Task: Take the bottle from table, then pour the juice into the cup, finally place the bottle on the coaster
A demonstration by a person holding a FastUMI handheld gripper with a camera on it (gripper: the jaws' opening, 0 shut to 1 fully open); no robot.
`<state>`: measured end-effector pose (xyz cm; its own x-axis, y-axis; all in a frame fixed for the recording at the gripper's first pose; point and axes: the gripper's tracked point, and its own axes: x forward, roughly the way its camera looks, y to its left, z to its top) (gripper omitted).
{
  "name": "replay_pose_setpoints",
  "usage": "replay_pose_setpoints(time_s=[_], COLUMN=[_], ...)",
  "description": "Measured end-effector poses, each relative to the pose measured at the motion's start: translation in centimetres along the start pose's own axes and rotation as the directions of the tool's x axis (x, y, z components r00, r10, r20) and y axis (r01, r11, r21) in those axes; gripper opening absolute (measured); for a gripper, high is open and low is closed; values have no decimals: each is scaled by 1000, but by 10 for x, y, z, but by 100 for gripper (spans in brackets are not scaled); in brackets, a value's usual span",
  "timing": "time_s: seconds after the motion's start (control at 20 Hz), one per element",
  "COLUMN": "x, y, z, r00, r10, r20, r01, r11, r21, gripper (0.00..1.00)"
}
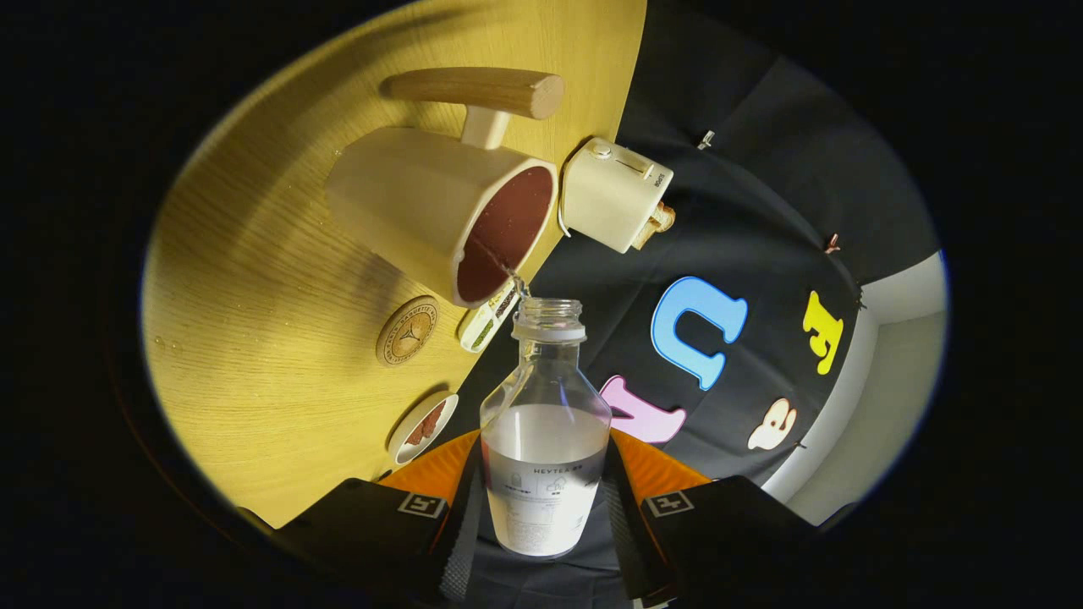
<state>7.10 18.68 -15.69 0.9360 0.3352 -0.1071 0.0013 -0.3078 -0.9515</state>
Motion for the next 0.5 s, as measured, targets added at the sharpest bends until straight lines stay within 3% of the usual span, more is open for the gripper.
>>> replay_pose_setpoints(time_s=[0.5], x=[5], y=[-10], z=[3], r00=[998], r10=[-46], r20=[51], r01=[51], r11=[994], r21=[-101], gripper=[70])
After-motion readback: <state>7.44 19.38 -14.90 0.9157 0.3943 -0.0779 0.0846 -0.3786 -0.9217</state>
